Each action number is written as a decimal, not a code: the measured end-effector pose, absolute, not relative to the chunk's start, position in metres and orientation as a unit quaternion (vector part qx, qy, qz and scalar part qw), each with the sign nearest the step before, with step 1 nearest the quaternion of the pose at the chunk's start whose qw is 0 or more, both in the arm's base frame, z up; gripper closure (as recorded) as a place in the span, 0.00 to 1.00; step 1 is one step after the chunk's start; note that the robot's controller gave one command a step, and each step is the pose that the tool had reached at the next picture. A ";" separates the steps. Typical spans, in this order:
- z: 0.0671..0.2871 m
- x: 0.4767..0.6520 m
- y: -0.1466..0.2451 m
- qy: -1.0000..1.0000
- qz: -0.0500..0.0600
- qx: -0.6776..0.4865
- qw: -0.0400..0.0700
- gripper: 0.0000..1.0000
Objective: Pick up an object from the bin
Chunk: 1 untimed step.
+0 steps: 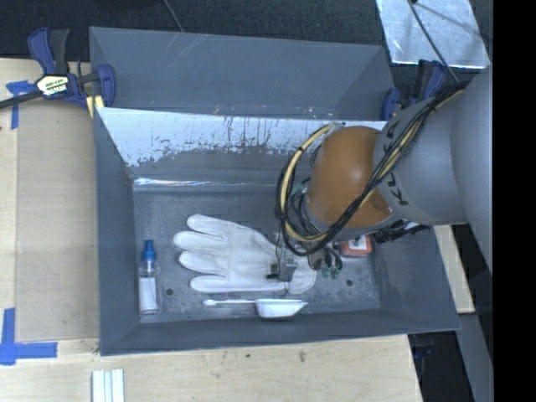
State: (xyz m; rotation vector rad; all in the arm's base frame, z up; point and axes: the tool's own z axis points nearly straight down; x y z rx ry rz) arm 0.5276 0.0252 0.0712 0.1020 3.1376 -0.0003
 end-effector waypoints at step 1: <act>0.258 0.535 -0.013 0.998 0.000 0.058 0.005 1.00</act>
Offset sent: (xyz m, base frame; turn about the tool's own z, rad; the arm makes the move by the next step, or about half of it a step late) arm 0.0000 0.0000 0.0000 0.0000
